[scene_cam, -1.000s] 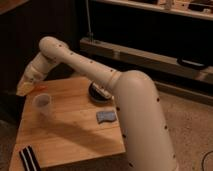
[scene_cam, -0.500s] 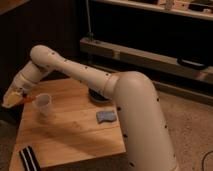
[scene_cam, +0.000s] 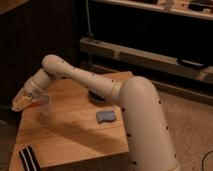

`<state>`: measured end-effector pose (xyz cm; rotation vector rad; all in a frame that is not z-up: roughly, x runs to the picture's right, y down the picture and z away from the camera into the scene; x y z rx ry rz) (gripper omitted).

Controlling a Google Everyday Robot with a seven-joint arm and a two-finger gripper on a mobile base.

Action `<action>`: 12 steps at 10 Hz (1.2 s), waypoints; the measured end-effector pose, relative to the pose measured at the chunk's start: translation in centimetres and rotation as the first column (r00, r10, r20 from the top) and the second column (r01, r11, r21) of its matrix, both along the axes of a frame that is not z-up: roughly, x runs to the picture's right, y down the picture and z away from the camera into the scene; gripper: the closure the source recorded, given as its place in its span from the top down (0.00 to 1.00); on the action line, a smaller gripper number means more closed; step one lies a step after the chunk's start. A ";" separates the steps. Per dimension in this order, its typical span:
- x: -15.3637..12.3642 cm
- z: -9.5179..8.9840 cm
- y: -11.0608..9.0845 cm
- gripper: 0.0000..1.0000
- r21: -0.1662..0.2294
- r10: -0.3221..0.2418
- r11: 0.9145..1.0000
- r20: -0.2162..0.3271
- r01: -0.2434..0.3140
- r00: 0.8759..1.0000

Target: Place the pepper in the ceramic cup

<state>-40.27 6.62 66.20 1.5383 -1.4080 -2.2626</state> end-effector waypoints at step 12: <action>-0.3 4.8 -1.3 0.10 0.066 0.014 0.998 -0.023 -0.013 1.000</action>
